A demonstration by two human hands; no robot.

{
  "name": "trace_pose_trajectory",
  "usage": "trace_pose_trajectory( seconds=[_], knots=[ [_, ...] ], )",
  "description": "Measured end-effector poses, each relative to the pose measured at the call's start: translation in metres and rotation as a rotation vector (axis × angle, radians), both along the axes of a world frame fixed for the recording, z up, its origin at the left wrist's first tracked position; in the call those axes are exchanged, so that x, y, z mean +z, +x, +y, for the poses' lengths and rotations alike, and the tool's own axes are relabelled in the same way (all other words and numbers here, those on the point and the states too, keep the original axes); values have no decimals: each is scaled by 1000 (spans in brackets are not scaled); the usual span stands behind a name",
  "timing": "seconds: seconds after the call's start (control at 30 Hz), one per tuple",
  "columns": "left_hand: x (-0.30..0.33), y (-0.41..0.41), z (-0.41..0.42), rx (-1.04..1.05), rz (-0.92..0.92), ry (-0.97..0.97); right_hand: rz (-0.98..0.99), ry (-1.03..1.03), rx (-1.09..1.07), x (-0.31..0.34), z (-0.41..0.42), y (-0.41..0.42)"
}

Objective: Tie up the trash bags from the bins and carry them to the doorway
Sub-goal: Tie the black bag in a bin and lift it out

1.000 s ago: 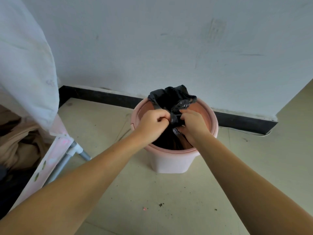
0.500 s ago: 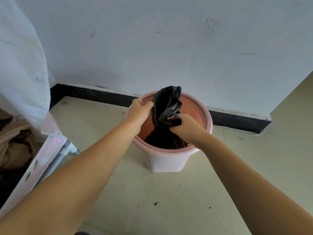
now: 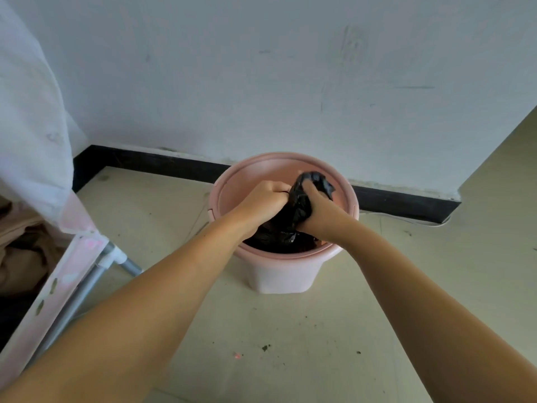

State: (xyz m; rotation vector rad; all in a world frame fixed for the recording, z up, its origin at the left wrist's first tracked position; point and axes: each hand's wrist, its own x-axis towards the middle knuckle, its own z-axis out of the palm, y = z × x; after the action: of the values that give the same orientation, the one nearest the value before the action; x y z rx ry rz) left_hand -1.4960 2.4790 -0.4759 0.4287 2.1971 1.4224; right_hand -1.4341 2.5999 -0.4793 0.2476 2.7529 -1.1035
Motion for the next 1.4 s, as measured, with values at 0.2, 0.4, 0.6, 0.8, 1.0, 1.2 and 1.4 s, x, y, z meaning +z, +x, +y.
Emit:
trace_pose_trajectory(
  seconds=[0.2, 0.4, 0.6, 0.8, 1.0, 1.2, 1.4],
  knots=[
    [10, -10, -18, -7, 41, 13, 65, 229, -90, 3, -11, -5],
    [-23, -48, -67, 418, 49, -469, 296, -441, -535, 23, -6, -12],
    [-63, -40, -104, 412, -902, 210, 547, -1178, -585, 74, -6, -3],
    [-50, -31, -76, 557, -898, 310, 867, -1282, -604, 118, 6, 21],
    [-44, -29, -36, 767, -869, 537, 990, -1169, -617, 140, 37, 58],
    [-53, -33, -19, 839, -761, 635, 742, -784, -672, 96, 67, 63],
    [-57, -32, -18, 869, -736, 671, 254, -299, -662, -7, 70, 60]
  ],
)
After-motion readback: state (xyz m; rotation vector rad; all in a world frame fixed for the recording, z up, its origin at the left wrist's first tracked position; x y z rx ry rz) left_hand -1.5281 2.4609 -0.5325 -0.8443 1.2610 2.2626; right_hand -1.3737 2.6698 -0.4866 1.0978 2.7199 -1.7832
